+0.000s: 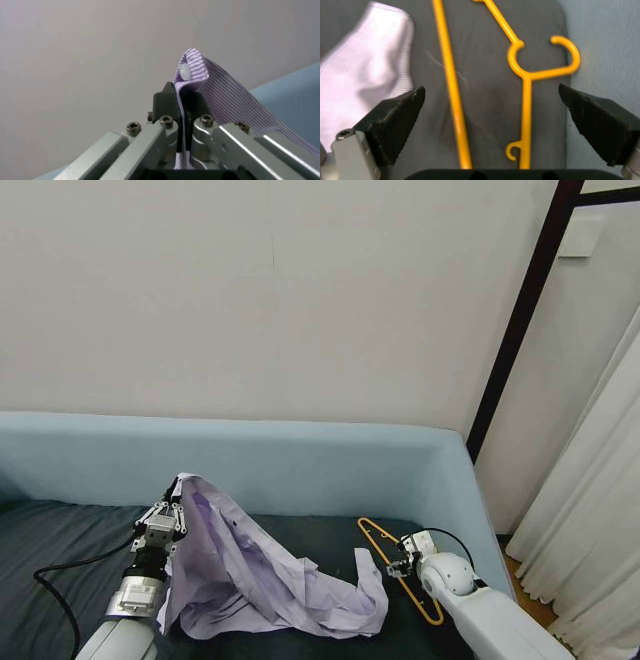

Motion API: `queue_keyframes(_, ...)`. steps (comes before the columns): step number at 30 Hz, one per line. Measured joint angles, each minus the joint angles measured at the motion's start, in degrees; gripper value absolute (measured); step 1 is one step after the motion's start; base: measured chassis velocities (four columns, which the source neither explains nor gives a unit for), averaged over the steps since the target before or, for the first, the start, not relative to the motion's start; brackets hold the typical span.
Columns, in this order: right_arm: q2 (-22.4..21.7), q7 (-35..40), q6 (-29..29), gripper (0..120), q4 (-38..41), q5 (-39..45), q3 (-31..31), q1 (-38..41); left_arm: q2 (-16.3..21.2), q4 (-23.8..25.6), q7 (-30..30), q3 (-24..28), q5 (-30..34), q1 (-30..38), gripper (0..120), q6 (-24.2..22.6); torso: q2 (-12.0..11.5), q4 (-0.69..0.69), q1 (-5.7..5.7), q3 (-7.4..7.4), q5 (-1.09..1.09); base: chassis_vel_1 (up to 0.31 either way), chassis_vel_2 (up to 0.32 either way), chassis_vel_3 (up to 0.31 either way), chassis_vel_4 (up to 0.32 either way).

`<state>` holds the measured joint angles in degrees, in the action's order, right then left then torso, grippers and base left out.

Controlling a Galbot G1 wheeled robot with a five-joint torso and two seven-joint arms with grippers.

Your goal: Pick up the clothes from the sofa and hang them on the clothes hanger.

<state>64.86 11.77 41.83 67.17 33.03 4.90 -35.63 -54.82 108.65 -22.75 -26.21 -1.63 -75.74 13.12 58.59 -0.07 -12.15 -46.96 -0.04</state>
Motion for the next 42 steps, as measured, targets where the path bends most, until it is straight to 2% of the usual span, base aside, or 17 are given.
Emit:
queue_keyframes(3,1.9,0.2,0.6,100,-6.1,-1.4,-2.3,1.3,-0.1,0.2,-0.2,-0.2,0.0,-0.3,0,0.0,0.0,0.0,0.0,0.0,0.0,0.0,0.0,0.0,0.0)
queue_keyframes(9,3.1,-0.2,0.5,100,-11.7,-1.6,-5.0,2.2,-0.4,0.4,-0.4,-0.3,-0.2,-0.6,0,0.0,0.0,0.0,0.0,0.0,0.0,0.0,0.0,0.0,0.0)
queue_keyframes(16,3.9,-2.2,0.2,100,-13.9,-0.3,-8.1,2.0,-1.1,0.4,-0.5,0.0,-0.8,-0.6,0,0.0,0.0,0.0,0.0,0.0,-0.01,0.0,0.0,0.0,0.0)
queue_keyframes(20,4.1,-2.8,0.2,95,-14.0,-0.8,-8.3,1.7,-1.3,0.5,-0.6,0.0,-1.0,-0.8,0,0.0,0.0,0.0,0.0,0.0,0.0,0.0,0.0,0.0,0.0)
queue_keyframes(24,4.8,-4.3,0.1,77,-15.5,-2.9,-8.5,1.5,-1.5,1.1,-0.7,-0.4,-1.0,-1.3,0,0.0,0.0,0.0,0.0,0.0,0.0,0.0,0.0,0.0,0.0)
queue_keyframes(25,4.8,-4.3,0.1,77,-15.5,-2.9,-8.5,1.5,-1.5,1.1,-0.7,-0.4,-1.0,-1.3,0,0.0,0.0,0.0,0.0,0.0,0.0,0.0,0.0,0.0,0.0)
queue_keyframes(34,5.0,-6.6,-0.4,41,-15.7,-4.1,-8.4,1.5,-2.1,1.6,-0.9,-0.8,-1.4,-2.0,0,0.0,0.0,0.01,0.0,0.01,0.0,0.0,0.0,0.0,0.0)
queue_keyframes(35,5.0,-6.6,-0.4,41,-15.7,-4.1,-8.4,1.5,-2.1,1.6,-0.9,-0.8,-1.4,-2.0,0,0.0,0.0,0.01,0.0,0.01,0.0,0.0,0.0,0.0,0.0)
queue_keyframes(40,4.2,-7.3,-0.3,18,-14.7,-4.5,-8.3,1.1,-2.2,1.6,-1.0,-0.9,-1.6,-2.0,0,0.0,0.0,-0.01,0.0,0.0,0.0,0.0,0.0,0.0,0.0)
queue_keyframes(42,4.1,-7.4,-0.3,16,-14.5,-4.5,-8.3,1.0,-2.3,1.6,-1.0,-0.9,-1.7,-2.0,0,0.0,0.0,-0.01,0.0,0.0,0.0,0.0,0.0,0.0,0.0)
